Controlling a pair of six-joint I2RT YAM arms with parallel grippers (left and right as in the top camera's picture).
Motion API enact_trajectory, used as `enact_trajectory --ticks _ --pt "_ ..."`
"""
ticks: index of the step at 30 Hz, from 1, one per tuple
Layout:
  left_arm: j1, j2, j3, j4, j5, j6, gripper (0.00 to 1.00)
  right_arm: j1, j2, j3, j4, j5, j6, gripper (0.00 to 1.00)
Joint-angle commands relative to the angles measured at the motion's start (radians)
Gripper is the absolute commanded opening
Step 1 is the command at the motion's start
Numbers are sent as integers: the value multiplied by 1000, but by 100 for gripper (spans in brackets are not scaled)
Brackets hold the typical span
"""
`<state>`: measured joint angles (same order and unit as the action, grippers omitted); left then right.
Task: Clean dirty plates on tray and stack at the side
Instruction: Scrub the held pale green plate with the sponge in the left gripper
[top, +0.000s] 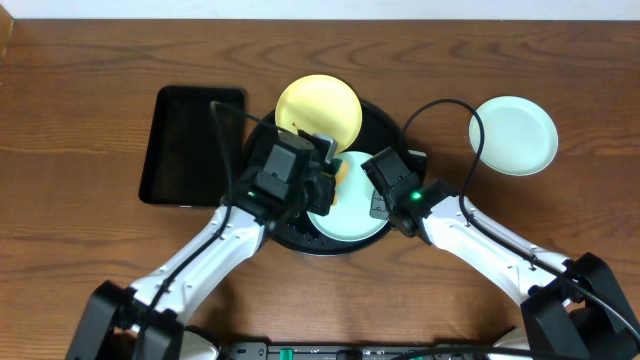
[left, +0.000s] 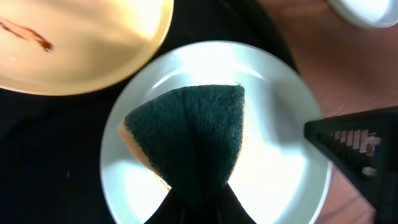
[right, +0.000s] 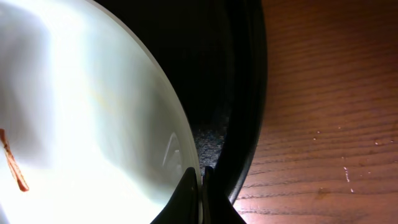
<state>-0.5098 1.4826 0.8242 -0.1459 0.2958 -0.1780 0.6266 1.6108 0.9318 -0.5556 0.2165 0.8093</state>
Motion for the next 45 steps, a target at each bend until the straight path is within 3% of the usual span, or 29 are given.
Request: enact_trajectory --ticks 1,28,33,45 --pt "-15 40 -15 26 -17 36 8 1 -4 -12 3 -9 17 1" --pt "-37 231 -70 158 -23 55 7 1 -4 -12 3 -20 16 1" --pt "-37 231 -106 194 -121 58 8 1 -4 -12 2 -27 16 1" --pt "-36 231 -108 254 -198 96 8 1 -4 -12 3 -27 16 1"
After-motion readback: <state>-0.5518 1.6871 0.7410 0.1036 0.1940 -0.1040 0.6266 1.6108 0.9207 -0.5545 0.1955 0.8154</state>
